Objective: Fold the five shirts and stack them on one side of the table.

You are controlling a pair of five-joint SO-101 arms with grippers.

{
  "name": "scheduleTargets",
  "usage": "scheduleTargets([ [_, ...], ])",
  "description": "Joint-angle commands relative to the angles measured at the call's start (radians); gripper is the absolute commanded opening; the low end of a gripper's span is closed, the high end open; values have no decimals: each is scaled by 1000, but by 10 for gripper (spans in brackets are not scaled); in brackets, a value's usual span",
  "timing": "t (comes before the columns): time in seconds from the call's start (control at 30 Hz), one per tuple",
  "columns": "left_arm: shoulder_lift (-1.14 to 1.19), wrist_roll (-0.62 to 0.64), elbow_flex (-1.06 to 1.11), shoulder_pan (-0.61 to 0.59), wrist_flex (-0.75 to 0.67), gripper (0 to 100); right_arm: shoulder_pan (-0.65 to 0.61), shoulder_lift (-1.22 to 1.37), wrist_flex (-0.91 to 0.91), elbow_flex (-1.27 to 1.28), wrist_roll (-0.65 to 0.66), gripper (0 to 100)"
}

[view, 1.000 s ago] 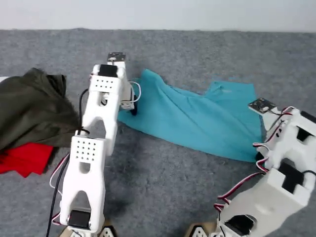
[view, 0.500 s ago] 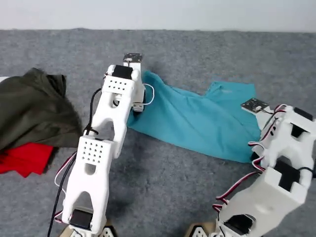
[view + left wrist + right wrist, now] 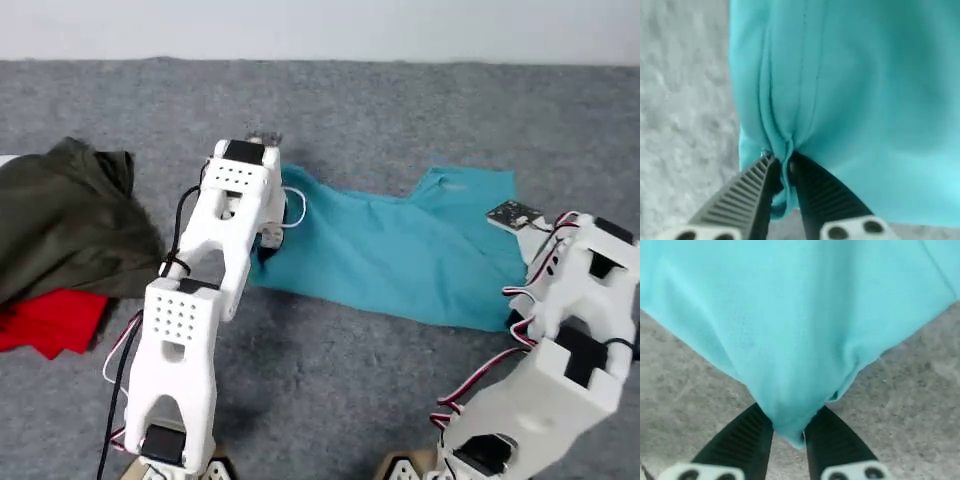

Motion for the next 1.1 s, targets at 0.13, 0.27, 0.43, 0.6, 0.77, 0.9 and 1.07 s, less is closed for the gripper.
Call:
scheduleTargets([
  [0.13, -170, 14, 174, -25, 34, 13, 42, -51, 111, -5, 126, 9],
  [0.27, -216, 14, 259, -57, 34, 13, 113, -51, 113, -6, 184, 9],
  [0.43, -259, 6, 372, -123, 34, 13, 168, -44, 151, -69, 196, 9],
  [0.6, -269, -68, 383, -143, 34, 13, 148, -45, 185, -106, 192, 12],
  [0.77, -269, -29, 381, -124, 34, 23, 142, -51, 208, -107, 190, 122],
  [0.9, -270, 29, 380, -129, 34, 181, 131, -50, 242, -129, 193, 299],
  [1.07, -358, 109, 381, -133, 35, 486, 125, -50, 242, -198, 193, 371],
])
